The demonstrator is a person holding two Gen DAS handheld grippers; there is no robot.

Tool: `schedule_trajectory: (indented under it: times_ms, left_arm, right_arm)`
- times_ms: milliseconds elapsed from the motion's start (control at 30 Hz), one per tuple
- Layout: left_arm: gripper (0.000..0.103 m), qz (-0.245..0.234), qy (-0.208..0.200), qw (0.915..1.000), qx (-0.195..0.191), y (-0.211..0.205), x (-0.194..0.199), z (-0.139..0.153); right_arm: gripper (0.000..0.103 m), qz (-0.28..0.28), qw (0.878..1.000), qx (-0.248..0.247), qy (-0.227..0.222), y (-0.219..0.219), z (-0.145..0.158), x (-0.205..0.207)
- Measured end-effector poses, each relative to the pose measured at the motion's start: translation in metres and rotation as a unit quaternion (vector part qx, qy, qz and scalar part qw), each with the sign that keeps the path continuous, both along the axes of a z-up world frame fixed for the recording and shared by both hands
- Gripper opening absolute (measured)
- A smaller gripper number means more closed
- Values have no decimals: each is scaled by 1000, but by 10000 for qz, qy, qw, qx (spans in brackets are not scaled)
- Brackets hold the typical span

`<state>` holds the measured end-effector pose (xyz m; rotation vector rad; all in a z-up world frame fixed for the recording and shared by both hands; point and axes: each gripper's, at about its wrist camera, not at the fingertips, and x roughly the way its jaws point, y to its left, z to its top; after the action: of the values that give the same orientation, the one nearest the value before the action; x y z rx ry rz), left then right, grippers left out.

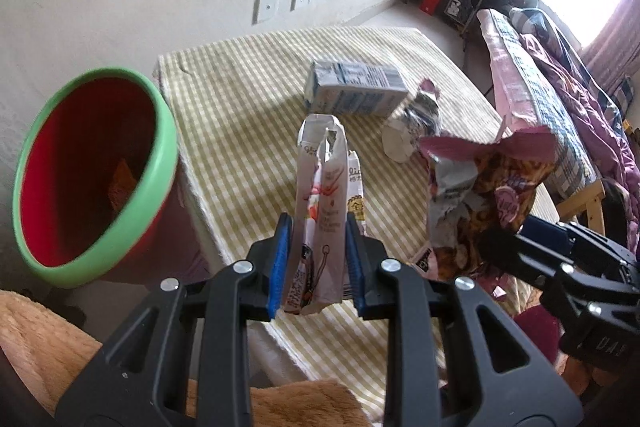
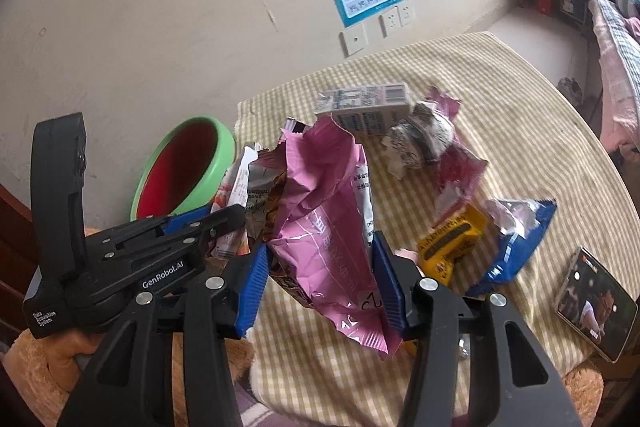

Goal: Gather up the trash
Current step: 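Carry both items over the bin and open both tools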

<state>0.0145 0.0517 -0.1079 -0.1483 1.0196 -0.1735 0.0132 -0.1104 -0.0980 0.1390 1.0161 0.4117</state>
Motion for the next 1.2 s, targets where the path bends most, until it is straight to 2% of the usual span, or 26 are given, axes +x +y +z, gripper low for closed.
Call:
schedule_trajectory:
  times_ms: [133, 300, 400, 533, 733, 867, 1000, 1133, 1200]
  left_arm:
    - [25, 225, -135, 9997, 31, 19, 4, 9]
    - [25, 770, -282, 9966, 64, 64, 8, 23]
    - [25, 1148, -281, 9930, -44, 94, 8, 30]
    - [25, 1520, -465, 9871, 205, 127, 10, 44]
    - [26, 2083, -441, 9767, 274, 175, 19, 48]
    - [26, 2401, -3, 9705, -206, 198, 26, 23]
    - [26, 2624, 166, 9636, -480, 209, 26, 13]
    - [36, 2863, 231, 9565, -514, 213, 23, 9]
    - [54, 2941, 194, 9543, -488, 216, 19, 10]
  right_arm:
    - [49, 188, 9998, 20, -29, 16, 2, 5]
    - [49, 468, 9988, 135, -56, 46, 5, 16]
    - [49, 653, 9975, 257, -82, 68, 8, 28]
    - [49, 889, 9947, 503, -95, 102, 11, 47]
    - [50, 1055, 9903, 893, 100, 156, 9, 85]
    - [50, 1196, 9881, 907, 338, 192, -3, 107]
    - [51, 1309, 9877, 790, 316, 208, -9, 108]
    - [56, 1302, 9865, 912, 395, 212, -15, 113]
    - [59, 1279, 9863, 942, 450, 213, -18, 114]
